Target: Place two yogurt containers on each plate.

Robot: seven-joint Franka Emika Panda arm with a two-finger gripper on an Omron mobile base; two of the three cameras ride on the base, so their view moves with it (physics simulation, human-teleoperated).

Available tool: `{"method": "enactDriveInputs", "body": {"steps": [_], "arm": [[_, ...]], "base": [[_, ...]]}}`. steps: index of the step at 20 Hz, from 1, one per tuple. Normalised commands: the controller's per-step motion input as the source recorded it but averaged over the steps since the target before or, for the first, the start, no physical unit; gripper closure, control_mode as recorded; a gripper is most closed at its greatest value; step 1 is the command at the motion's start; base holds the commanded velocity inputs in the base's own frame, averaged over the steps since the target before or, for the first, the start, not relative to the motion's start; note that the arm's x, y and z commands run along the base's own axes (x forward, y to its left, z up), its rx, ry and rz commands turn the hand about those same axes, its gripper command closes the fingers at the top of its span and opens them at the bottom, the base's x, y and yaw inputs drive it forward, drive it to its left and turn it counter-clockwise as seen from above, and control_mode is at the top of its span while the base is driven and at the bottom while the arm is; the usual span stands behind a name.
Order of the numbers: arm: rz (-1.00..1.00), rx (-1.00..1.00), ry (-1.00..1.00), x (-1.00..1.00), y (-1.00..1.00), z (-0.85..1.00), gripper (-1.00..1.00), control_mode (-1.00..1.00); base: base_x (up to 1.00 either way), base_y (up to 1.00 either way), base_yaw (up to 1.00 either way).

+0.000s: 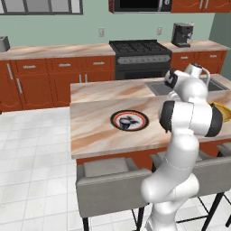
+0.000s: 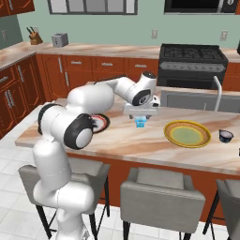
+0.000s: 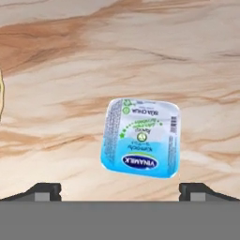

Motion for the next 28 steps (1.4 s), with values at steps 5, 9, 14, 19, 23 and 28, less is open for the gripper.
{"method": "enactDriveInputs", "body": {"steps": [5, 9, 14, 19, 23, 28], "arm": [[0.0, -0.07, 0.08, 0.33, 0.06, -0.08, -1.0, -1.0], [0.0, -0.07, 0.08, 0.13, -0.05, -0.13, -1.0, -1.0], [0.0, -0.09, 0.04, 0.07, 0.0, -0.22, -1.0, -1.0], [0.0, -0.08, 0.0, 0.0, 0.0, -0.19, -1.0, -1.0], [0.0, -0.03, 0.0, 0.0, 0.0, -0.21, -1.0, -1.0], [0.0, 0.0, 0.0, 0.04, 0.01, -0.2, -1.0, -1.0]], "base": [[0.0, 0.0, 0.0], [0.0, 0.0, 0.0], [0.0, 0.0, 0.0], [0.0, 0.0, 0.0], [0.0, 0.0, 0.0], [0.0, 0.0, 0.0]]}}
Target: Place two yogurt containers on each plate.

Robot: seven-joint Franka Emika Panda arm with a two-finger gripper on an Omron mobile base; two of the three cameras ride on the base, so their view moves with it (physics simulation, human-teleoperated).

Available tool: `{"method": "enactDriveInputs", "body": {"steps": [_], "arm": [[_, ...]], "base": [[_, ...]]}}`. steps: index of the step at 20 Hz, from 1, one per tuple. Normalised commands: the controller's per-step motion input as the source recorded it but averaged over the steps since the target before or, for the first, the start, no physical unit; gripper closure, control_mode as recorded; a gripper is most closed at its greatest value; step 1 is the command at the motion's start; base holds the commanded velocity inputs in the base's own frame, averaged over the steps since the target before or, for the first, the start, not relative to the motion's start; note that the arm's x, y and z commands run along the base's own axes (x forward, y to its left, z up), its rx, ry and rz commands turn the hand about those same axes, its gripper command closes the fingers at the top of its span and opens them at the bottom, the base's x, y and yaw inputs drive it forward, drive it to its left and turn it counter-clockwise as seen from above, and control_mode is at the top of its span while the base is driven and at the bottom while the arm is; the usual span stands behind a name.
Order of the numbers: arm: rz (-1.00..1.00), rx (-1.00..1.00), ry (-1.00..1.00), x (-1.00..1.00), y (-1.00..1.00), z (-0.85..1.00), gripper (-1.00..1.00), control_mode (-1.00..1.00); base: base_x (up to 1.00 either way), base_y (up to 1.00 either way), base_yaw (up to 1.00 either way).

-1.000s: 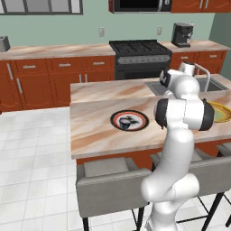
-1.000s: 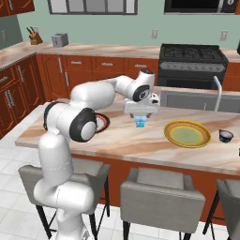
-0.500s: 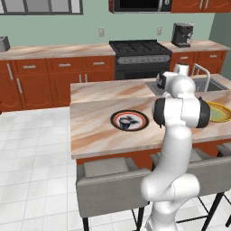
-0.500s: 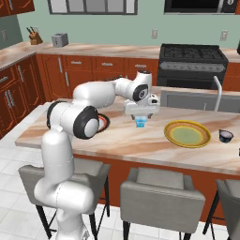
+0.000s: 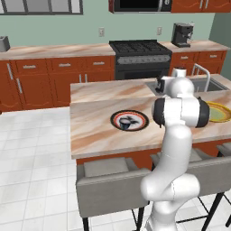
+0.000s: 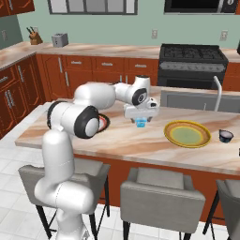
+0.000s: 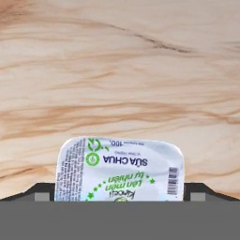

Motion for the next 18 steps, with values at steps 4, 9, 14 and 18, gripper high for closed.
{"method": "enactDriveInputs", "body": {"steps": [4, 9, 14, 18], "arm": [[0.0, 0.0, 0.0, 0.15, 0.0, -0.08, -1.0, -1.0], [0.0, 0.0, 0.0, 0.0, 0.02, -0.01, -1.0, -1.0], [0.0, 0.0, -0.03, 0.0, 0.07, 0.01, 1.0, -1.0], [0.0, 0.0, 0.0, -0.01, 0.19, 0.01, 1.0, -1.0]], "base": [[0.0, 0.0, 0.0], [0.0, 0.0, 0.0], [0.0, 0.0, 0.0], [0.0, 0.0, 0.0]]}}
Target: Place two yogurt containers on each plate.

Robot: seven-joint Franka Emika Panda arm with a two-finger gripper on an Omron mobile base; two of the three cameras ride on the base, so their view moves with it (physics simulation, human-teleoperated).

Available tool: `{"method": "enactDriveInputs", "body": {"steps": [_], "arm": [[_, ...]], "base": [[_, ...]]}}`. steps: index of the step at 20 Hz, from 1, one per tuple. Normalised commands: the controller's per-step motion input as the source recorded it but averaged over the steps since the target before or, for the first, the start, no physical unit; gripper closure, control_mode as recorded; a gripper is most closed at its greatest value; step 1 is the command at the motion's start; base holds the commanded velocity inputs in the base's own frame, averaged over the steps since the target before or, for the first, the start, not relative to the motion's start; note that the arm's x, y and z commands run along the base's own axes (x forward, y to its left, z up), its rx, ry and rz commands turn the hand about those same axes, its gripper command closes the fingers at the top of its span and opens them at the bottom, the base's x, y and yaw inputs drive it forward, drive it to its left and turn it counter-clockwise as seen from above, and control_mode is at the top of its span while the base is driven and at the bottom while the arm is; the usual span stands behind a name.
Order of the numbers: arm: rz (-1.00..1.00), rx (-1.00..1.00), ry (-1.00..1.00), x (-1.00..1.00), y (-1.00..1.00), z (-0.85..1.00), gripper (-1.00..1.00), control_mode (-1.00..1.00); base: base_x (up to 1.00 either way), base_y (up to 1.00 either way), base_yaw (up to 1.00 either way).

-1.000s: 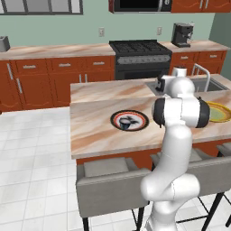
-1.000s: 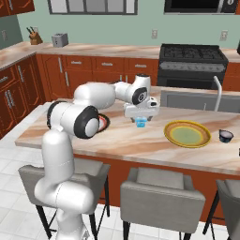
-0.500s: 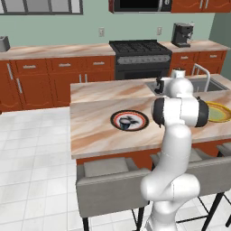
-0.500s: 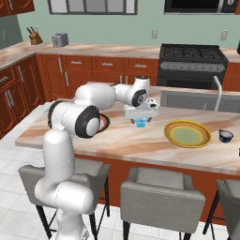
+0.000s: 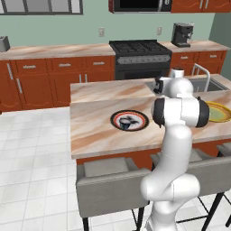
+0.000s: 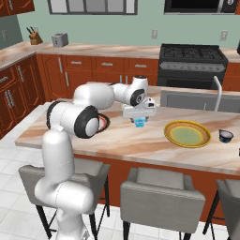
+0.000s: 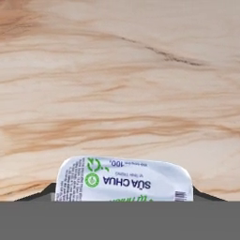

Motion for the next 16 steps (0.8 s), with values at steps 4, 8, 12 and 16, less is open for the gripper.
{"method": "enactDriveInputs", "body": {"steps": [4, 8, 12, 16], "arm": [[-0.1, 0.0, -0.01, -0.15, 0.48, 0.19, 1.0, -1.0], [-0.18, 0.0, 0.0, -0.19, 0.68, 0.34, 1.0, -1.0], [-0.14, 0.0, 0.0, -0.16, 0.75, 0.24, 1.0, -1.0], [-0.15, 0.0, 0.0, -0.21, 0.82, 0.03, 1.0, -1.0]], "base": [[0.0, 0.0, 0.0], [0.0, 0.0, 0.0], [0.0, 0.0, 0.0], [0.0, 0.0, 0.0]]}}
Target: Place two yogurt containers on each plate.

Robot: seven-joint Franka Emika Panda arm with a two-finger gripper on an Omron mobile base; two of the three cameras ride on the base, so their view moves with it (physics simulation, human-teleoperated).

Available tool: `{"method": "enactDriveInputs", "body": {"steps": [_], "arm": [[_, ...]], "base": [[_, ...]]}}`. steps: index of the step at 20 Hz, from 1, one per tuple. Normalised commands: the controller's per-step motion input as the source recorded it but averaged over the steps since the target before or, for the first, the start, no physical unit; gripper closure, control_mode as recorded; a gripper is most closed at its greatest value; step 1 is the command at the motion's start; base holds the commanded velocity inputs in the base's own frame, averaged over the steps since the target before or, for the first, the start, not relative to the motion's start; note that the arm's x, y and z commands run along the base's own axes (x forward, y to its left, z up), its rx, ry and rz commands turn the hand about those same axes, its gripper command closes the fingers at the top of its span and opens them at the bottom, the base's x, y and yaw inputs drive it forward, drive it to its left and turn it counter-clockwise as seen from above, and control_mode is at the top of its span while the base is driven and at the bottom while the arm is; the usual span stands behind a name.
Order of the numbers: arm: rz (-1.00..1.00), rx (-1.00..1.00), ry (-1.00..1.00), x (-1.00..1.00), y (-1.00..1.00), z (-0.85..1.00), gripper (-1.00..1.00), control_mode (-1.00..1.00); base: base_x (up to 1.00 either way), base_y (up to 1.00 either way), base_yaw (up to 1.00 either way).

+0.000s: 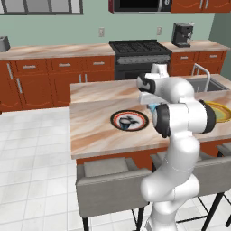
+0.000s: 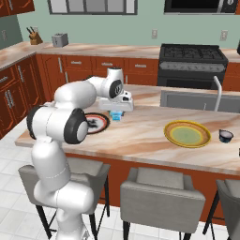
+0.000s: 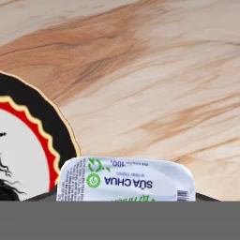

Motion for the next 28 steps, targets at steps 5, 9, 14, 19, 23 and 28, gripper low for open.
{"method": "enactDriveInputs", "body": {"steps": [5, 9, 14, 19, 23, 28], "arm": [[-0.14, 0.04, -0.02, -0.12, 0.6, -0.11, 1.0, -1.0], [-0.15, 0.07, -0.01, 0.0, 0.5, -0.11, 1.0, -1.0], [-0.17, 0.04, 0.0, -0.01, 0.43, -0.01, 1.0, -1.0], [-0.17, 0.0, 0.0, -0.01, 0.42, -0.04, 1.0, -1.0], [-0.12, 0.0, 0.03, 0.09, 0.07, -0.24, 1.0, -1.0], [-0.05, 0.0, 0.04, 0.05, 0.01, -0.15, -1.0, -1.0]], "base": [[0.0, 0.0, 0.0], [0.0, 0.0, 0.0], [0.0, 0.0, 0.0], [0.0, 0.0, 0.0], [0.0, 0.0, 0.0], [0.0, 0.0, 0.0]]}}
